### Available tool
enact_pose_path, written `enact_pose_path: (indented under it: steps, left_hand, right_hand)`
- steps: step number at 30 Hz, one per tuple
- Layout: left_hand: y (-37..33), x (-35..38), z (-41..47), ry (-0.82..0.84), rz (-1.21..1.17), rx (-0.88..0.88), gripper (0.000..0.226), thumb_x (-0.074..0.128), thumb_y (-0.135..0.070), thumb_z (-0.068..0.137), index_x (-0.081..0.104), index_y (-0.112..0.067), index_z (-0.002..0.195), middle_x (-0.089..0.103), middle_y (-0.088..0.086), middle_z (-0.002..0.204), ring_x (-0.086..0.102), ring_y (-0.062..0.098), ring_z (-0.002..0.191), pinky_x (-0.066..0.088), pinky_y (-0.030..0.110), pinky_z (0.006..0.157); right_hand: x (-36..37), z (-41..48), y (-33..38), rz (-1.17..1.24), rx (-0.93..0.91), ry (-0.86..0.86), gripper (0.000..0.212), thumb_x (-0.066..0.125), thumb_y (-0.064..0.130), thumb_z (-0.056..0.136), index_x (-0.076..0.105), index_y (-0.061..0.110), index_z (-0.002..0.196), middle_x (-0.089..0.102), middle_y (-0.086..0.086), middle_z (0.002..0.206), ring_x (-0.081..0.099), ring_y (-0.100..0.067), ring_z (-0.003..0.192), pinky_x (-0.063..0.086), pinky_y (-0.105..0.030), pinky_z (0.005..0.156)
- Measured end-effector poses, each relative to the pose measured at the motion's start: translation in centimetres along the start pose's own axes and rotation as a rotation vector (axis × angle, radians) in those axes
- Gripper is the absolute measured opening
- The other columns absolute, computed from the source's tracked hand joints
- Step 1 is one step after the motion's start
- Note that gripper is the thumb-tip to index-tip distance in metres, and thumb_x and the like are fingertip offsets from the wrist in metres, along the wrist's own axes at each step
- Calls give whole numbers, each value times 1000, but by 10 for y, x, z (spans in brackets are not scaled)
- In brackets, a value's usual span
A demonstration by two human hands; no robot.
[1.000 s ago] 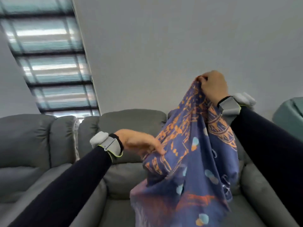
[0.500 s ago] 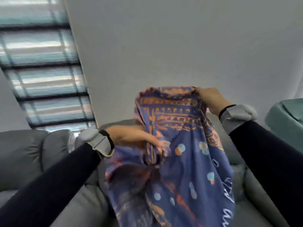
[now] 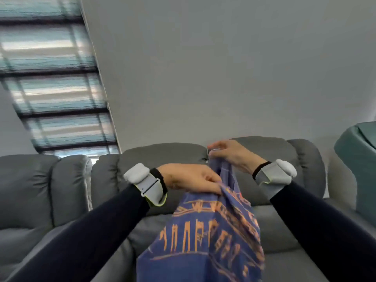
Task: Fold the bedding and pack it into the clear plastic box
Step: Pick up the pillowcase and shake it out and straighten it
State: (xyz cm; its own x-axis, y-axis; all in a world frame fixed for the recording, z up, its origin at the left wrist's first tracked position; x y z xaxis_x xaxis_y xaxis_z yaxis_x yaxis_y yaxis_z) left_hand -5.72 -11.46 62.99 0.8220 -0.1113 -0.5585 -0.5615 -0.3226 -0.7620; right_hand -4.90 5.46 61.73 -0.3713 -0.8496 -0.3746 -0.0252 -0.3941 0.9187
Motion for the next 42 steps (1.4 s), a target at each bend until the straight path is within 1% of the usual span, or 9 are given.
enact_pose_path:
  steps: [3, 8, 13, 18, 24, 28, 34, 37, 42]
  left_hand:
    - [2, -31, 17, -459, -535, 40, 17, 55, -23, 90, 66, -11, 88, 63, 12, 85, 57, 17, 72, 49, 29, 70]
    - [8, -58, 8, -469, -893, 206, 27, 45, -13, 96, 71, -5, 95, 74, 7, 84, 70, 12, 72, 57, 24, 71]
    - [23, -40, 0, -323, -746, 67, 24, 60, -25, 85, 72, -10, 99, 74, 5, 92, 69, 12, 76, 55, 25, 74]
    - [60, -34, -38, 59, -405, -213, 59, 82, -52, 61, 64, -12, 101, 67, -3, 79, 61, 2, 61, 50, 15, 51]
    - [-17, -70, -37, -220, -575, 112, 50, 79, -48, 67, 71, -13, 102, 70, 6, 98, 64, 17, 87, 45, 34, 88]
    - [-47, 10, -1, 328, -272, 142, 28, 54, -23, 91, 53, -5, 113, 68, -15, 96, 62, -2, 90, 50, 16, 85]
    - [-15, -10, 24, -223, -15, 111, 33, 51, -36, 95, 61, -8, 109, 62, 4, 101, 53, 10, 93, 47, 40, 95]
    - [-25, -5, 15, -170, 18, 174, 30, 50, -42, 95, 64, -22, 78, 59, -3, 77, 50, 8, 72, 45, 26, 72]
    - [-10, 17, 14, 83, -14, 12, 16, 52, -14, 97, 63, -4, 94, 59, -8, 74, 49, -3, 68, 41, 5, 62]
  right_hand:
    - [18, -9, 12, 60, -35, 162, 16, 58, 0, 89, 64, -2, 103, 65, -12, 98, 60, -15, 83, 50, -21, 77]
    - [-2, -17, 28, 523, 202, 459, 64, 49, 55, 85, 63, 1, 116, 67, -17, 113, 66, -28, 100, 53, -36, 91]
    - [-46, -15, 37, 430, 35, 451, 37, 69, 35, 67, 72, 4, 87, 74, -11, 88, 71, -18, 77, 59, -28, 74]
    - [-99, 11, 7, 547, 112, 68, 21, 60, 25, 88, 62, 6, 78, 71, -6, 69, 68, -14, 58, 57, -23, 58]
    - [-61, 22, 12, 242, 95, 51, 35, 67, 19, 84, 64, -13, 98, 71, -11, 84, 65, -21, 77, 54, -29, 74]
    - [-56, 11, 43, 450, 27, 289, 18, 50, 3, 92, 65, 3, 102, 72, 4, 73, 66, -3, 66, 52, -13, 64]
    - [-57, 7, 33, 427, 65, 333, 38, 61, 7, 85, 61, 6, 123, 67, -7, 100, 64, -13, 91, 55, -18, 77]
    - [-50, 9, 25, 227, 64, 308, 44, 62, -5, 84, 61, 12, 124, 69, -9, 96, 65, -15, 83, 55, -24, 82]
    - [-29, 6, 21, -13, 24, 299, 37, 67, 0, 81, 70, 21, 110, 69, 3, 92, 63, -14, 89, 49, -28, 94]
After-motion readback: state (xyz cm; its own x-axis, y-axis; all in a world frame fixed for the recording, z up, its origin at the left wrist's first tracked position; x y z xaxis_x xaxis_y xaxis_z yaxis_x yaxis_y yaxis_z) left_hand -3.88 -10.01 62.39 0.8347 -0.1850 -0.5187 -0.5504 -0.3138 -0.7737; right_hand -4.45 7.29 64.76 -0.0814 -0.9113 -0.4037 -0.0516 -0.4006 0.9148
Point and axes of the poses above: each hand's wrist, its own z-axis towards the middle knuckle, its own x-axis out of the palm, y = z × x, the point moved 2 cm from there along z, towards the middle knuckle
